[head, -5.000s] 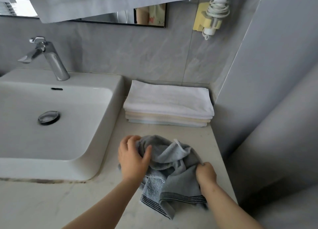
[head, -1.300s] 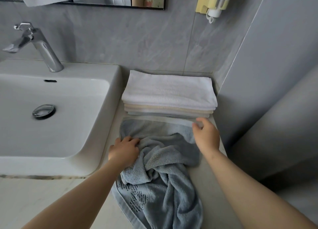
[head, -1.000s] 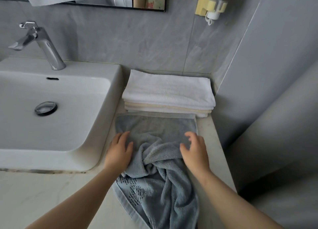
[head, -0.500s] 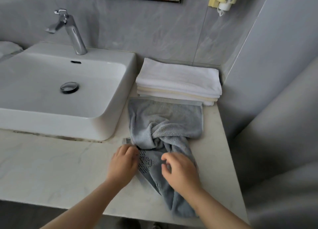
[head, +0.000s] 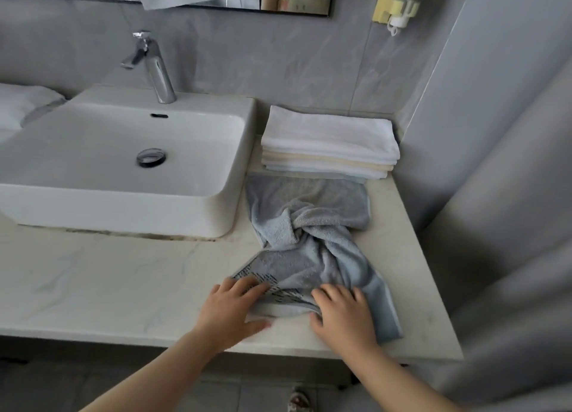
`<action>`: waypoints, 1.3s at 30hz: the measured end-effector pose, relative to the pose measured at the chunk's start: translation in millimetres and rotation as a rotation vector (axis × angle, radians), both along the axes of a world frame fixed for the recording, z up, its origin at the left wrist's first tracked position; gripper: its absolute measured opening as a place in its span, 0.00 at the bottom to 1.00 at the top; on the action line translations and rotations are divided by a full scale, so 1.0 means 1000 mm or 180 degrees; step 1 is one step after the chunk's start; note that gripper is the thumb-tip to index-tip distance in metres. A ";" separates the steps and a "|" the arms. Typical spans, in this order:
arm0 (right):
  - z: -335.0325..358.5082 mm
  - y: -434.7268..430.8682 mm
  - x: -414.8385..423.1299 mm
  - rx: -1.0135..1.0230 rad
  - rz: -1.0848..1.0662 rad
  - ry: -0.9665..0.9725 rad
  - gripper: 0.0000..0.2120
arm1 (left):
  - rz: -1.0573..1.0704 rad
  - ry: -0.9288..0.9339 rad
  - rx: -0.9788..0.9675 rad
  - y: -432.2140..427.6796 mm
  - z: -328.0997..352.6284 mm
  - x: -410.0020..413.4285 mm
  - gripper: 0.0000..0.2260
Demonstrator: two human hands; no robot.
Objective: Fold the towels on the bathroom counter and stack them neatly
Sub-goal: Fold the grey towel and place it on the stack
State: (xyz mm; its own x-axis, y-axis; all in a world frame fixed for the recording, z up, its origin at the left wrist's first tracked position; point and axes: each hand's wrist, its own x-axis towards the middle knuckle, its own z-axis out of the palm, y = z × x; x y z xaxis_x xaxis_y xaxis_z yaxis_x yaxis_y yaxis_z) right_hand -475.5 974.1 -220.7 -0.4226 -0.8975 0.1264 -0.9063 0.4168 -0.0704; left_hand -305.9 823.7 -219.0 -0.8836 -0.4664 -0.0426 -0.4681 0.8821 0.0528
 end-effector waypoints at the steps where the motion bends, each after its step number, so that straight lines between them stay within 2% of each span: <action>1: -0.001 0.002 0.004 -0.0073 0.0001 0.0109 0.10 | -0.0031 0.0112 0.0030 0.003 0.001 0.004 0.23; 3: -0.001 0.006 0.013 -0.0103 -0.0033 0.0294 0.16 | -0.0089 0.0210 0.0021 0.009 0.004 0.008 0.15; 8: 0.008 0.023 0.028 -0.0167 -0.0392 0.0486 0.19 | -0.0114 0.0094 -0.0242 0.016 0.015 0.010 0.17; 11: 0.011 0.037 0.031 -0.0198 -0.0578 0.0527 0.19 | -0.0166 0.0137 -0.0133 0.015 0.025 0.015 0.11; 13: 0.014 0.045 0.034 -0.0286 -0.0658 0.0497 0.20 | -0.0181 0.0418 0.0277 0.018 0.033 0.019 0.03; 17: 0.024 0.050 0.033 -0.0520 -0.0837 0.0559 0.22 | 0.0160 0.0546 0.0815 0.019 0.053 0.022 0.02; 19: 0.033 0.050 0.027 -0.0641 -0.0923 0.0625 0.24 | 0.0304 0.0772 0.1007 0.018 0.068 0.023 0.04; 21: 0.045 0.050 0.021 -0.0788 -0.1025 0.0653 0.23 | 0.0447 0.0977 0.1145 0.014 0.085 0.022 0.02; 25: 0.070 0.051 0.009 -0.1116 -0.1159 0.0680 0.21 | 0.0779 0.1727 0.1506 0.013 0.114 0.016 0.06; 27: 0.084 0.052 0.004 -0.1352 -0.1251 0.0573 0.19 | 0.0887 0.2029 0.1505 0.013 0.130 0.009 0.06; 31: 0.119 0.045 -0.010 -0.2028 -0.1338 0.0025 0.12 | 0.1018 0.2313 0.1107 0.008 0.167 -0.006 0.11; 35: 0.154 0.034 -0.022 -0.2620 -0.1385 -0.0774 0.10 | 0.1049 0.2446 0.1057 0.001 0.198 -0.016 0.10; 37: 0.170 0.028 -0.027 -0.2897 -0.1369 -0.0998 0.10 | 0.0996 0.2434 0.1008 -0.001 0.213 -0.018 0.10; 39: 0.187 0.025 -0.032 -0.3214 -0.1331 -0.1194 0.08 | 0.0967 0.2436 0.0893 0.000 0.230 -0.016 0.06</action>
